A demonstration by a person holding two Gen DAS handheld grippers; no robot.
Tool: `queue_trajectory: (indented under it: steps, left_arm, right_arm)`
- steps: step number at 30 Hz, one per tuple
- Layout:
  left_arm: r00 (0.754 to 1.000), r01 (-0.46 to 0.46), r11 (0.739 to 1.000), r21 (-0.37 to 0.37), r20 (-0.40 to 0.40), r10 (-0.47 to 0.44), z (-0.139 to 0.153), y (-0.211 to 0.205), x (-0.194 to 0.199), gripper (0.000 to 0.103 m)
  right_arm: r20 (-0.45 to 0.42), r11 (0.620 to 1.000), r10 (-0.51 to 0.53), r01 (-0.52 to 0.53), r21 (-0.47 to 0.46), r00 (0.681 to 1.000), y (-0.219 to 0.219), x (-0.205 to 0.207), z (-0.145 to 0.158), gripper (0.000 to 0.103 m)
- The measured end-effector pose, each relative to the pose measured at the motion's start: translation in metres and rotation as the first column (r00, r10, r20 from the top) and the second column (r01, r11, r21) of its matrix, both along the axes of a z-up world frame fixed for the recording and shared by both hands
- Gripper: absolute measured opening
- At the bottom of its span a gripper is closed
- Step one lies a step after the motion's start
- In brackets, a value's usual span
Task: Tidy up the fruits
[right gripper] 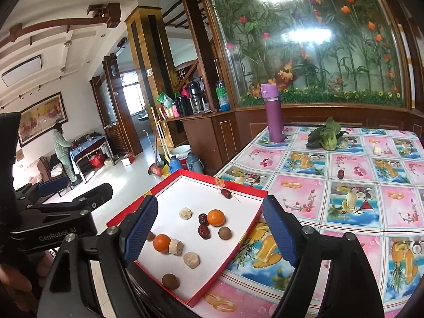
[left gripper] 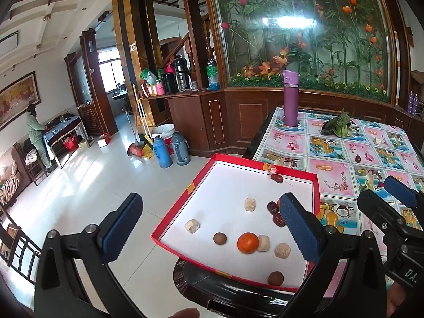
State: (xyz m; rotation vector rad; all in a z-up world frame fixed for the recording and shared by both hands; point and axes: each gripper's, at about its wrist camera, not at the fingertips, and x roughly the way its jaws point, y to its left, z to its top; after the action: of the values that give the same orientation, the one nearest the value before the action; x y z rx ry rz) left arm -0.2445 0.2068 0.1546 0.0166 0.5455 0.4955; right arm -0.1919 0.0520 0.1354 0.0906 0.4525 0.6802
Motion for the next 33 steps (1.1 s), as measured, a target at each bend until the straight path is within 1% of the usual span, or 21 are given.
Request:
queue_trajectory:
  steps: [6,9,16,19,24,29,33]
  left_arm:
    - [1.000,-0.004,1.000,0.009,0.014,0.004,0.004,-0.007,-0.013,0.103]
    - [1.000,0.000,1.000,0.002,0.018,0.000,0.005,-0.009,-0.018,0.103]
    - [0.999,0.008,1.000,-0.008,0.045,-0.007,0.010,-0.015,-0.034,0.103]
    - [0.998,0.020,1.000,-0.020,0.054,-0.019,0.010,-0.018,-0.042,0.103]
    - [0.999,0.018,1.000,-0.006,0.045,-0.018,0.008,-0.027,-0.048,0.103]
    - [0.998,0.035,0.999,-0.004,0.058,-0.035,0.009,-0.031,-0.053,0.103]
    - [0.997,0.037,0.999,0.031,0.065,-0.039,0.009,-0.038,-0.053,0.103]
  right_arm:
    - [0.052,1.000,-0.011,0.012,-0.019,0.999,-0.002,-0.018,0.005,0.083]
    - [0.086,0.999,-0.021,0.024,-0.034,0.996,-0.002,-0.026,0.008,0.083]
    - [0.122,0.999,-0.048,0.051,-0.019,0.991,-0.006,-0.037,0.014,0.083]
    - [0.118,0.998,-0.061,0.064,-0.015,0.991,-0.008,-0.040,0.014,0.084]
    - [0.113,0.997,-0.075,0.077,-0.009,0.991,-0.011,-0.046,0.016,0.084]
    - [0.152,0.994,-0.106,0.109,-0.015,0.983,-0.016,-0.053,0.020,0.084]
    - [0.183,0.992,-0.124,0.125,0.005,0.975,-0.020,-0.053,0.023,0.084]
